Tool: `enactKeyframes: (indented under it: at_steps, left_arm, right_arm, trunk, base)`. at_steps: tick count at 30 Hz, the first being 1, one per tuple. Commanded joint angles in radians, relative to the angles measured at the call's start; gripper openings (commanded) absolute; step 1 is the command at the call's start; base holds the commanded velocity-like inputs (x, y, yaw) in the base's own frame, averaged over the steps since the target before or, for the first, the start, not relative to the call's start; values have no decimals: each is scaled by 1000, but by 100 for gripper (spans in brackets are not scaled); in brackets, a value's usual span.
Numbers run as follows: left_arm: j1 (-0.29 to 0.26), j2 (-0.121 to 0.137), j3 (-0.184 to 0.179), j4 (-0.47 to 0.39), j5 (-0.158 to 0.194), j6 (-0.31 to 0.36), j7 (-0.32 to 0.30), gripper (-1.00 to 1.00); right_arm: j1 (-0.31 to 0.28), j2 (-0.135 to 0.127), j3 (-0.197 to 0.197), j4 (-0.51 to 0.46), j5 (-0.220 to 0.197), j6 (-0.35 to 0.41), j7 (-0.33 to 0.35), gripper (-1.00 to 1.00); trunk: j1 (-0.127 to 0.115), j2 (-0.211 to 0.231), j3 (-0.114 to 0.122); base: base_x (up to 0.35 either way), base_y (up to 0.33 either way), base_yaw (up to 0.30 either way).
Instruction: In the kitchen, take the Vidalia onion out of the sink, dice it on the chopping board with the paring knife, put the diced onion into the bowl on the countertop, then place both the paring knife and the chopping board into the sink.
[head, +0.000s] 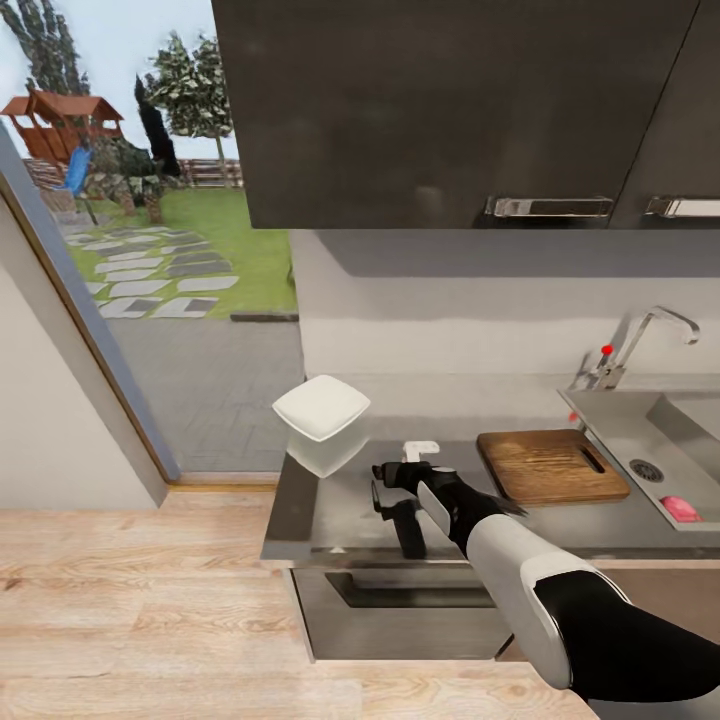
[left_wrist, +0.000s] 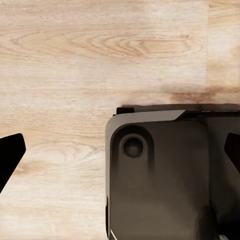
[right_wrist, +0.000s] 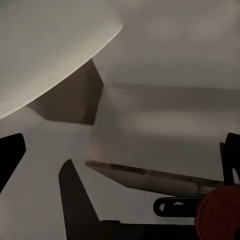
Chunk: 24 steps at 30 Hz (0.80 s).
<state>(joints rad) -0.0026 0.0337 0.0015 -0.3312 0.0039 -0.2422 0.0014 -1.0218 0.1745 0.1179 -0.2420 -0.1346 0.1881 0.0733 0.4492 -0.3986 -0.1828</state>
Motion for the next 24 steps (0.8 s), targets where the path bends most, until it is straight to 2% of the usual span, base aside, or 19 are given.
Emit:
enactKeyframes:
  at_steps: [1, 8, 18, 24]
  left_arm:
    - [0, 0, 0, 0, 0, -2, 0, 100]
    - [0, 0, -3, 0, -1, -3, 0, 100]
    - [0, 0, -1, 0, -1, -3, 0, 100]
    - [0, 0, -1, 0, -1, -3, 0, 100]
  right_arm:
    - [0, 0, 2, 4, -20, 10, 2, 100]
    - [0, 0, 2, 5, -20, 10, 2, 100]
    - [0, 0, 2, 12, -20, 9, 2, 100]
    - [0, 0, 2, 12, -20, 10, 2, 100]
  trunk:
    - [1, -1, -2]
    - [1, -1, -2]
    - [1, -1, -2]
    - [1, -1, -2]
  base:
    - [-1, 3, 0]
    - [-65, 1, 0]
    - [-279, 0, 0]
    - [-124, 0, 0]
